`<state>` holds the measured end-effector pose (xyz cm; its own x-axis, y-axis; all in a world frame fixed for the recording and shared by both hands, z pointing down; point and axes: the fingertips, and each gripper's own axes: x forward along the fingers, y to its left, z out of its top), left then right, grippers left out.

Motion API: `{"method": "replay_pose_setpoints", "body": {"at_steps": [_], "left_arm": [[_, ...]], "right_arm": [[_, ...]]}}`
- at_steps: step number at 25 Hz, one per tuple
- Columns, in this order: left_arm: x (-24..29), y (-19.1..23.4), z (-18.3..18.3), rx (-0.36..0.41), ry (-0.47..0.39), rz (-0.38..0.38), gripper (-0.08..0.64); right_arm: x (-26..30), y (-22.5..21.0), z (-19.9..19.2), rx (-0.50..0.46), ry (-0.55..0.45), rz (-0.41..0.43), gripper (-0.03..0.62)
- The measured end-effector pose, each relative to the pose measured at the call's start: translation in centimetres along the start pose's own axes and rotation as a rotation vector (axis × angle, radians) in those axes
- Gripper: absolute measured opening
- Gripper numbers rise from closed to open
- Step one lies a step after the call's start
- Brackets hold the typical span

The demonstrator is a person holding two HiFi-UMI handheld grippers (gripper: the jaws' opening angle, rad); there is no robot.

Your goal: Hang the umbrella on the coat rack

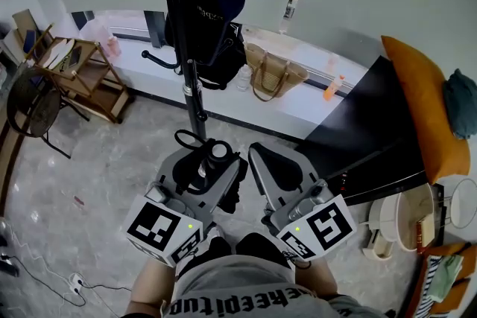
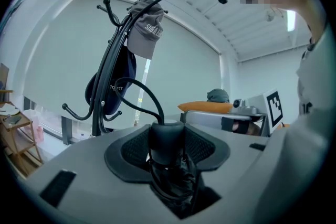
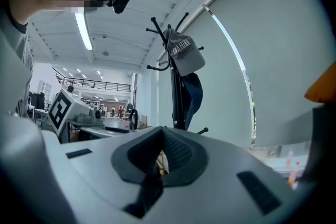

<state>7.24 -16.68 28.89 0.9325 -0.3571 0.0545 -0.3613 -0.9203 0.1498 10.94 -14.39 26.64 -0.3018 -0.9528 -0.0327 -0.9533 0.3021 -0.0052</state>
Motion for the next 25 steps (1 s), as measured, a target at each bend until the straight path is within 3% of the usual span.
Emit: {"method": "replay_pose_setpoints", "body": {"at_steps": [8, 25], "left_arm": [[1.2, 1.1, -0.4, -0.014, 0.021, 0.026, 0.206], [4.7, 2.7, -2.7, -0.047, 0.037, 0.221, 0.206]], "right_arm": [[2.0, -1.1, -0.3, 0.017, 0.007, 0.039, 0.011], [4.9, -4.4, -1.0, 0.029, 0.05, 0.269, 0.011]]}}
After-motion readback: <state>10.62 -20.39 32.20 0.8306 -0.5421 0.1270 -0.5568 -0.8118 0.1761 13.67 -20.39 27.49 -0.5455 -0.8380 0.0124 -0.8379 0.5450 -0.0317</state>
